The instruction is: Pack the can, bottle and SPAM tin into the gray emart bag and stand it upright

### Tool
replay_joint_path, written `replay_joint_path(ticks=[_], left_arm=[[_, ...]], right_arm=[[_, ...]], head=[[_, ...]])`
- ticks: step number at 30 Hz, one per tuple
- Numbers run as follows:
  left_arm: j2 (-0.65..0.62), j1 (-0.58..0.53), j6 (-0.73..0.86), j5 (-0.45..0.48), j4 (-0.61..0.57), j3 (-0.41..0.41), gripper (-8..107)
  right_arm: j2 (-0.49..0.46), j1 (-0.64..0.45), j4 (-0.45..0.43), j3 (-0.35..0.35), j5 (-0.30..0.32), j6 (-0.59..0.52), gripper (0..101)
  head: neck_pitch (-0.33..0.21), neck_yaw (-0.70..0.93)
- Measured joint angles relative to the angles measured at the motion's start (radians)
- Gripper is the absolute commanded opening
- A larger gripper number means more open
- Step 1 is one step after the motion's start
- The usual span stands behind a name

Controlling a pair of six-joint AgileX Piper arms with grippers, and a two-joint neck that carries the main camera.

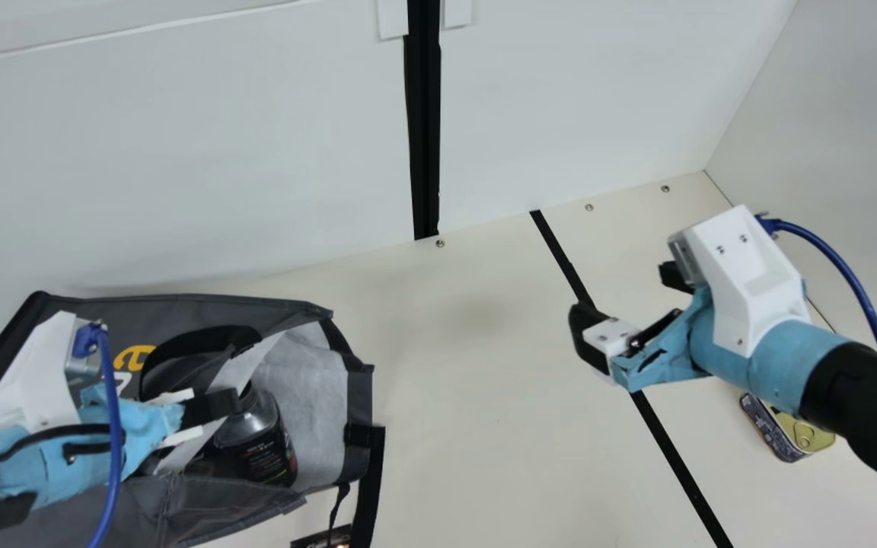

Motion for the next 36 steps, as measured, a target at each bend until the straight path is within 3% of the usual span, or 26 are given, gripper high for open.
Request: replay_joint_path(ticks=[9, 18, 36], left_arm=[[0.0, 0.0, 0.0, 0.0, 0.0, 0.0, -8], [0.0, 0.0, 0.0, 0.0, 0.0, 0.0, -8], [0.0, 0.0, 0.0, 0.0, 0.0, 0.0, -8]], right_arm=[[-0.056, -0.043, -0.159, -0.011, 0.012, 0.174, 95], [-0.09, -0.039, -0.347, -0.053, 0.069, 0.371, 95], [-0.114, 0.041, -0.685, -0.156, 0.276, 0.685, 95]], head=[[0.0, -0.002], [0.0, -0.002], [0.0, -0.002]])
